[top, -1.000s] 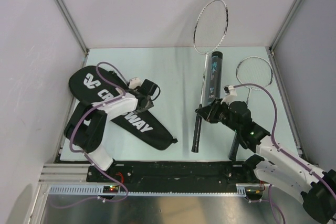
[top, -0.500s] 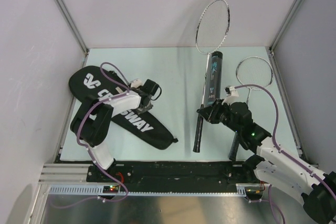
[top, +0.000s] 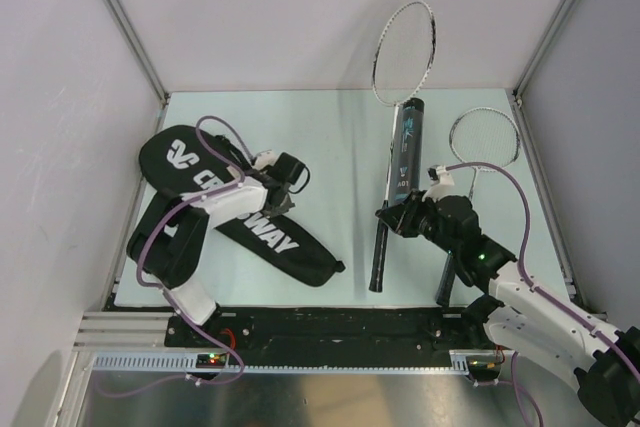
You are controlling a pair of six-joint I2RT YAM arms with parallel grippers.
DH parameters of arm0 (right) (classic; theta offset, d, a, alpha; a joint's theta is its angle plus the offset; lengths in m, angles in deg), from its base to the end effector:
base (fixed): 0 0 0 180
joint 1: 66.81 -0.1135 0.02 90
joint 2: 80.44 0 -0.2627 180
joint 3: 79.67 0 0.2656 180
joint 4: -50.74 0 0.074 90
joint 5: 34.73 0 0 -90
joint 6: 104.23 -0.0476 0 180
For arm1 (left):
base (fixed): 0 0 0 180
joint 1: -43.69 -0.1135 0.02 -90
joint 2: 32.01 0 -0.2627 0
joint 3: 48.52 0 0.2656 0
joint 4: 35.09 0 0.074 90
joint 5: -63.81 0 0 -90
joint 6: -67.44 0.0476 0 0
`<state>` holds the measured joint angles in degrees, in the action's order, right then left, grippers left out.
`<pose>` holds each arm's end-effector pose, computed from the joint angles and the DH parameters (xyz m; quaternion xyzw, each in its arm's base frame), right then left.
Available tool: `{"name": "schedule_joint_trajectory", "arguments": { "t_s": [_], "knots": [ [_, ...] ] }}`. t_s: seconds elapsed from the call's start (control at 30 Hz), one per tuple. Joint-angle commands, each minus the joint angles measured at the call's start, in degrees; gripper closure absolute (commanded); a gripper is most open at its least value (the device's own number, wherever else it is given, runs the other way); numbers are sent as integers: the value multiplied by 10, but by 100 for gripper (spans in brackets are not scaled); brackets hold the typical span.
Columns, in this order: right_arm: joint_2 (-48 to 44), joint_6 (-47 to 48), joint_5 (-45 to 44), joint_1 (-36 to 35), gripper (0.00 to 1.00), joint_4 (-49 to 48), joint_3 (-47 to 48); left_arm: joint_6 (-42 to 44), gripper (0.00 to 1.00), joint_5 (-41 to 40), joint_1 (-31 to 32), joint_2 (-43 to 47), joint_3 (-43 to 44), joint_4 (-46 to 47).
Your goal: Pack up the badminton gear
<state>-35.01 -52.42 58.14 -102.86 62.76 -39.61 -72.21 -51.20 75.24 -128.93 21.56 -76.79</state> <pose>0.1733 0.1291 0.2395 0.0002 0.8058 0.3733 0.4598 0.2930 -0.1563 0.1454 -0.1907 0.9409 0.0432 0.2765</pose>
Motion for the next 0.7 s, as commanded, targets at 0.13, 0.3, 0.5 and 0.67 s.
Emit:
{"name": "schedule_joint_trajectory", "arguments": {
  "t_s": [0.13,0.3,0.5,0.67],
  "knots": [
    [9,19,32,-12,100,-9,4,188,100,24,97,75,10,67],
    [4,19,23,-25,100,1,-3,250,100,77,124,114,-35,136],
    [3,12,26,-36,100,2,-15,265,100,88,126,170,-100,190],
    [-2,-13,49,-52,100,0,-38,253,96,97,121,166,-115,187]
  ]
}}
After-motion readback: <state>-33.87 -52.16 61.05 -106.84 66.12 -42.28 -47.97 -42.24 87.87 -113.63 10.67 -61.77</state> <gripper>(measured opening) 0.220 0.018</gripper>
